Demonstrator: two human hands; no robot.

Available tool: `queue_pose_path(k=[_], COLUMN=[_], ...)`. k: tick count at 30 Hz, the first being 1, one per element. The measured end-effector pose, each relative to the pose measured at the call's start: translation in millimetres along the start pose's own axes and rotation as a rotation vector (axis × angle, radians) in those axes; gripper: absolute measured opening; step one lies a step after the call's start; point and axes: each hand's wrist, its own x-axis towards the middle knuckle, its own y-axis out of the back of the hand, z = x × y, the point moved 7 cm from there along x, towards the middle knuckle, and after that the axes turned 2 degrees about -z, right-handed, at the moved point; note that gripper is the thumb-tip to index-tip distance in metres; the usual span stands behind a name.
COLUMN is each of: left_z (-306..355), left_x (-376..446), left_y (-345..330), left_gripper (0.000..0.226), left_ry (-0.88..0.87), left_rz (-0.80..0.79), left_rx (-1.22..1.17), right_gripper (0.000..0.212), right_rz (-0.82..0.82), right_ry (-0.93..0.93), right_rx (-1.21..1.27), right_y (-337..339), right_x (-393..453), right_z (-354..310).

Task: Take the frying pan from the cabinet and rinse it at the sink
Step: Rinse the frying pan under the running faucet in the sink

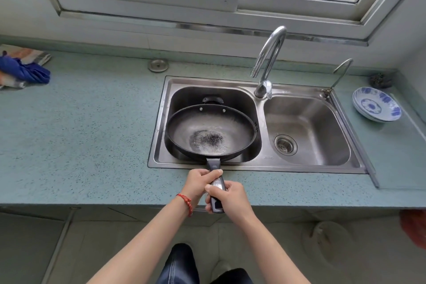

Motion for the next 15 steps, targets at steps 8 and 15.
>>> queue_pose_path(k=[8, 15], left_z=[13, 17], left_x=[7, 7], left_y=[1, 8], left_gripper=[0.032, 0.021], left_ry=[0.032, 0.024], left_rz=[-0.146, -0.120], left_rx=[-0.025, -0.008], right_gripper=[0.016, 0.022], right_rz=[-0.008, -0.085], right_ry=[-0.062, -0.056], right_rx=[-0.007, -0.033], right_y=[1, -1], right_x=[20, 34], right_z=[-14, -13])
